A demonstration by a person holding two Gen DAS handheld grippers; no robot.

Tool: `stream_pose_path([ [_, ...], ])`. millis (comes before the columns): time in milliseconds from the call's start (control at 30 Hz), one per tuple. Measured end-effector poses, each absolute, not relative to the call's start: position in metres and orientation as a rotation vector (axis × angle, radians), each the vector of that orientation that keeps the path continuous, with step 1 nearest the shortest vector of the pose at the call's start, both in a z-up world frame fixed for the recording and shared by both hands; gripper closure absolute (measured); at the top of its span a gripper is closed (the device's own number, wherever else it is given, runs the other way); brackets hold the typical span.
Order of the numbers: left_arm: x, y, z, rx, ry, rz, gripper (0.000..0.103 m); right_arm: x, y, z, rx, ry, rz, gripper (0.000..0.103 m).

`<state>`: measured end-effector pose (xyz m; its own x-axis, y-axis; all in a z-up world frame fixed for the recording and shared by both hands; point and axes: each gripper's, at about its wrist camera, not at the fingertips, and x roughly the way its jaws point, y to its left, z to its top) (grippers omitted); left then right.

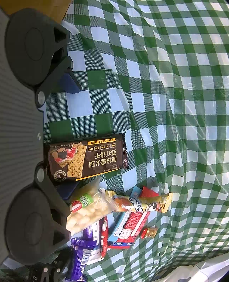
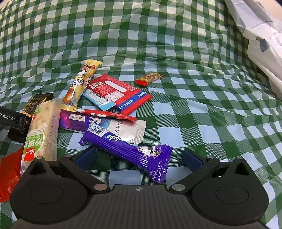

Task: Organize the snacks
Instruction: 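Grasp the dark brown biscuit bar with the left tool while the right tool grasps the purple chocolate bar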

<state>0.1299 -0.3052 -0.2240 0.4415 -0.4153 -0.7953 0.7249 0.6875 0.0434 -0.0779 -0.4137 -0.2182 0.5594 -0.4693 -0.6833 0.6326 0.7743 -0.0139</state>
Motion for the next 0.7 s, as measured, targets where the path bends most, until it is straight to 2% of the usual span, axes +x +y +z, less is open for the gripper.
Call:
stream_pose_path([
  [267,0.139,-0.313,-0.22,0.468,0.973,-0.729,0.0,-0.065,-0.409,-0.211,0.203,0.8,-0.654,0.001],
  [333,0.142,-0.313,-0.217,0.494,1.021,-0.739,0.001,-0.066,-0.411,-0.21,0.23,0.803,-0.628,0.01],
  [367,0.142,-0.312,-0.215,0.505,1.02,-0.739,0.013,-0.067,-0.411,-0.206,0.238,0.796,-0.609,0.028],
  [400,0.139,-0.309,-0.21,0.505,0.994,-0.742,0.023,-0.066,-0.407,-0.202,0.215,0.8,-0.609,0.059],
  [433,0.137,-0.307,-0.205,0.497,0.982,-0.751,0.053,-0.064,-0.402,-0.198,0.191,0.814,-0.596,0.074],
  [467,0.135,-0.305,-0.2,0.492,0.989,-0.756,0.058,-0.063,-0.398,-0.195,0.179,0.832,-0.577,0.077],
  [500,0.131,-0.302,-0.194,0.491,0.99,-0.755,0.058,-0.061,-0.395,-0.193,0.169,0.843,-0.566,0.08],
  [633,0.108,-0.284,-0.162,0.504,0.906,-0.783,0.06,-0.069,-0.38,-0.175,0.167,0.804,-0.609,0.08],
  [700,0.097,-0.27,-0.141,0.471,0.879,-0.805,0.071,-0.08,-0.376,-0.159,0.223,0.758,-0.642,0.081],
])
